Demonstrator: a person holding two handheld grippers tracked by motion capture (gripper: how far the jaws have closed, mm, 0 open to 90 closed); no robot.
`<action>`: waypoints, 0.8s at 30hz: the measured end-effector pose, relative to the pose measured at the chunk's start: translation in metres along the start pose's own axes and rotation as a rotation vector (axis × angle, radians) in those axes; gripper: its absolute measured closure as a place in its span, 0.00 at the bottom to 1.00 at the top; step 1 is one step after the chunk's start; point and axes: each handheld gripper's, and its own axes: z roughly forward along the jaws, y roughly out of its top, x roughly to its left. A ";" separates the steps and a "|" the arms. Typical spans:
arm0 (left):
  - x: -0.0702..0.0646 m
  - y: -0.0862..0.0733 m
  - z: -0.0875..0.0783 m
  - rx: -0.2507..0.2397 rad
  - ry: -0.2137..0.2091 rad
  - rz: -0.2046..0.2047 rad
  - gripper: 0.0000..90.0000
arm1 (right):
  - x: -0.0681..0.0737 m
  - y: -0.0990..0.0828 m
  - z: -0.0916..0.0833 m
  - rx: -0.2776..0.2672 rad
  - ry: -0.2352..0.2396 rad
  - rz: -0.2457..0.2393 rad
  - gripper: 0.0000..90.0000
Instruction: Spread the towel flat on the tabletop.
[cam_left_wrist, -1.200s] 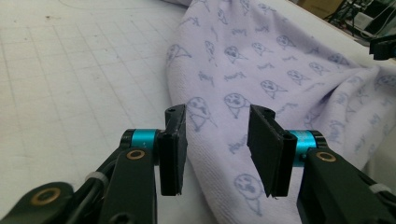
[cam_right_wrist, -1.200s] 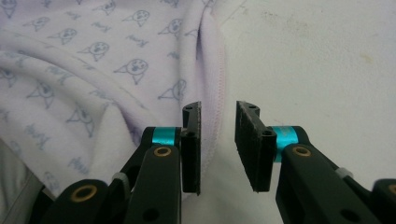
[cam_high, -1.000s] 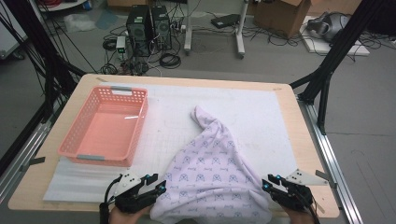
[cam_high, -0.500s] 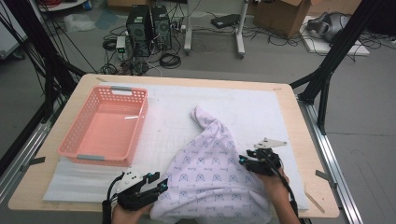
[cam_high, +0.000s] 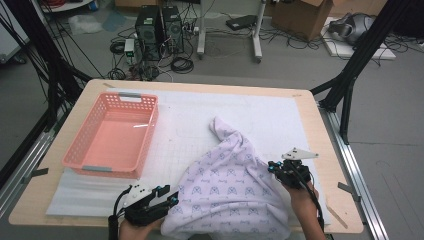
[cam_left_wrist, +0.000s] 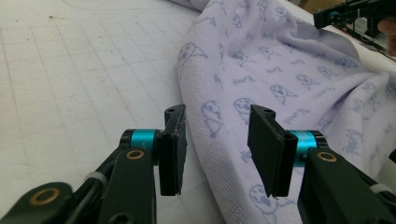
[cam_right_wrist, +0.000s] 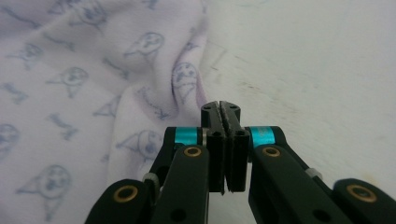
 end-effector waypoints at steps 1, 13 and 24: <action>0.000 0.000 0.000 -0.003 0.000 -0.002 0.63 | -0.001 0.000 -0.002 -0.001 -0.021 -0.005 0.99; 0.002 0.001 0.002 -0.014 -0.021 -0.015 0.63 | -0.029 -0.030 -0.033 -0.014 -0.279 0.041 0.84; 0.005 0.050 0.042 0.016 -0.094 -0.025 0.71 | -0.018 -0.042 -0.063 -0.136 -0.134 0.041 0.69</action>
